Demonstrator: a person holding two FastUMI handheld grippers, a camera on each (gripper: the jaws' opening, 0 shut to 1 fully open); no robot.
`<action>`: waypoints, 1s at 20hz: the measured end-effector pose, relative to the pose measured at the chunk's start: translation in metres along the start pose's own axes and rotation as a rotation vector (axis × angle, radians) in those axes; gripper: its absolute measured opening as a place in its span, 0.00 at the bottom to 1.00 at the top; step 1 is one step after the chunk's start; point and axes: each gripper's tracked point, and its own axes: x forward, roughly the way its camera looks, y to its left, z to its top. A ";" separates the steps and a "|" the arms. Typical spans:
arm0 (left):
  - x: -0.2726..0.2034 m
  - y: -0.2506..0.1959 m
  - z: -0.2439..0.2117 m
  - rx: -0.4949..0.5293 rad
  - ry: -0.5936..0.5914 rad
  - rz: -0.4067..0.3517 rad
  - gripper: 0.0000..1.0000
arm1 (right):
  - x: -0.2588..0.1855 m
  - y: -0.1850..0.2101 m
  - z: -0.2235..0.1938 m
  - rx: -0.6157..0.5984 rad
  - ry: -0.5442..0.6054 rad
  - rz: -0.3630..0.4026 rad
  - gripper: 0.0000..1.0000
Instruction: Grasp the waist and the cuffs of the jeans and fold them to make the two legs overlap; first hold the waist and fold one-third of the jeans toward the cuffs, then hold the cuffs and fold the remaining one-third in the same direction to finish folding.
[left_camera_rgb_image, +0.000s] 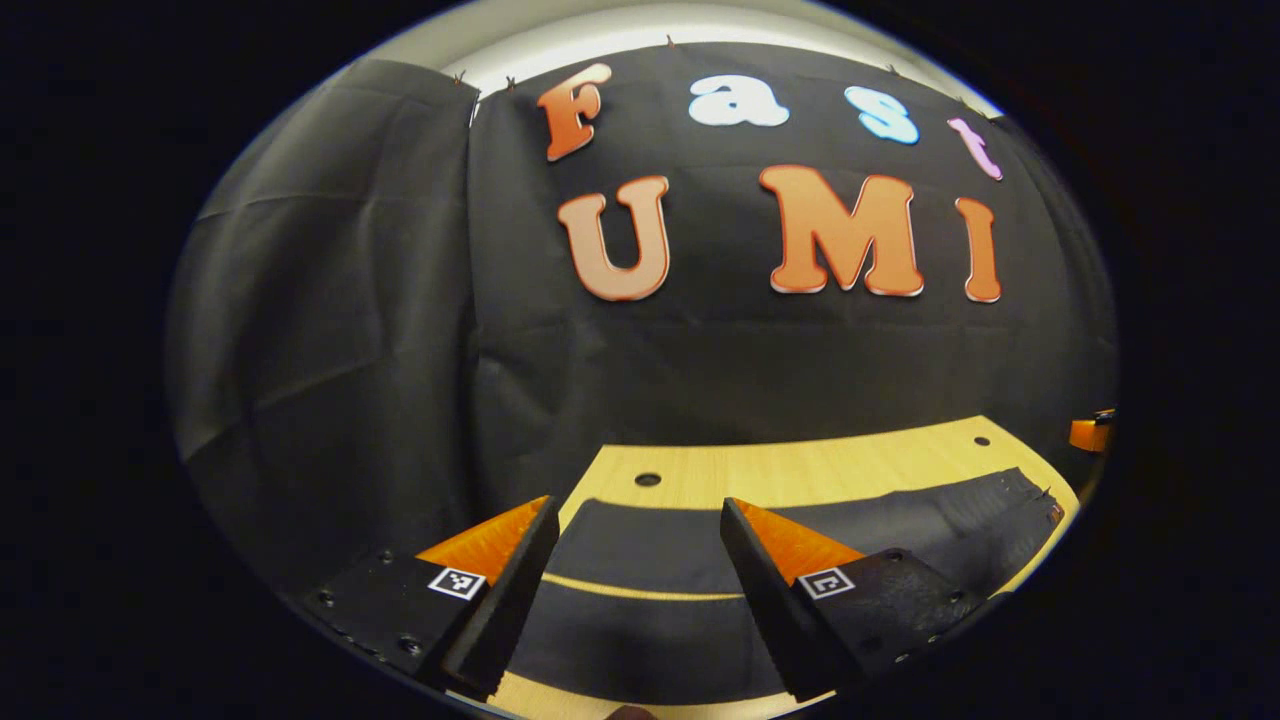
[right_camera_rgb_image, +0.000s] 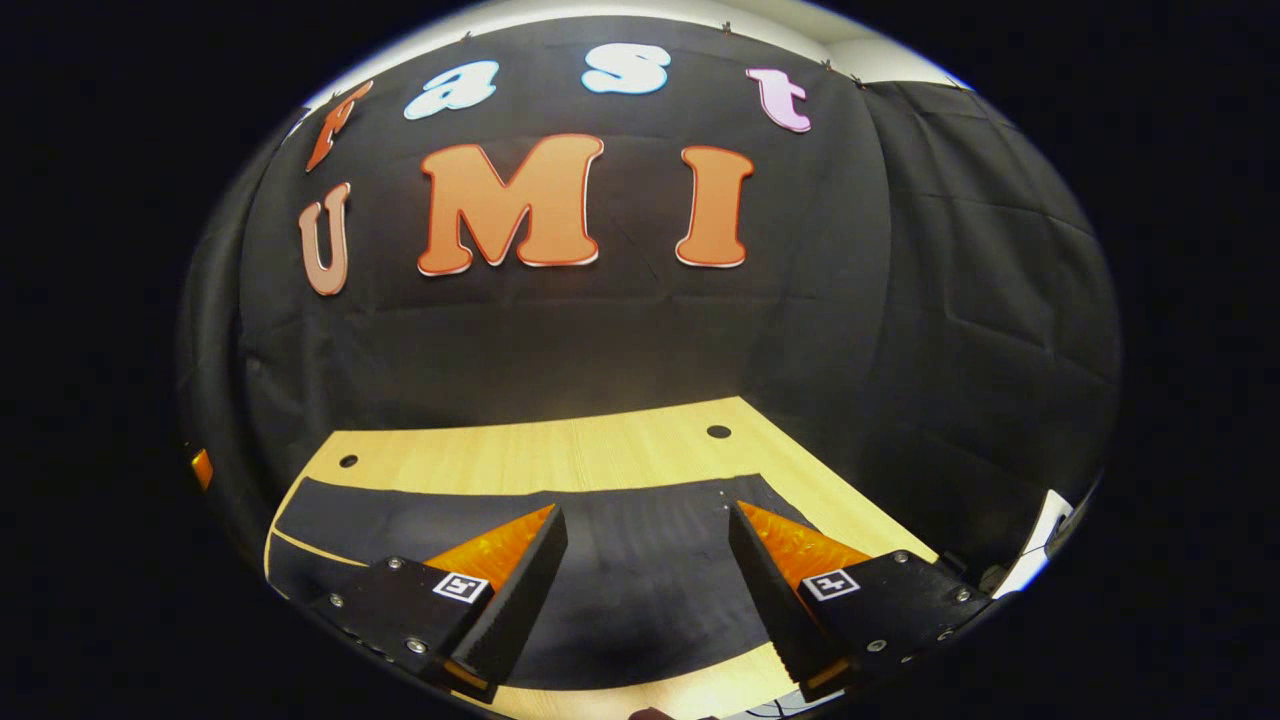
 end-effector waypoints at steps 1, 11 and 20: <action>0.003 0.001 -0.011 -0.005 0.044 0.011 0.97 | 0.006 -0.009 -0.010 0.011 0.037 -0.006 0.98; 0.025 0.034 -0.138 -0.231 0.557 0.120 0.99 | 0.064 -0.129 -0.145 0.405 0.542 -0.197 0.98; 0.015 0.062 -0.225 -0.474 0.909 0.257 1.00 | 0.100 -0.188 -0.203 0.584 0.773 -0.273 0.96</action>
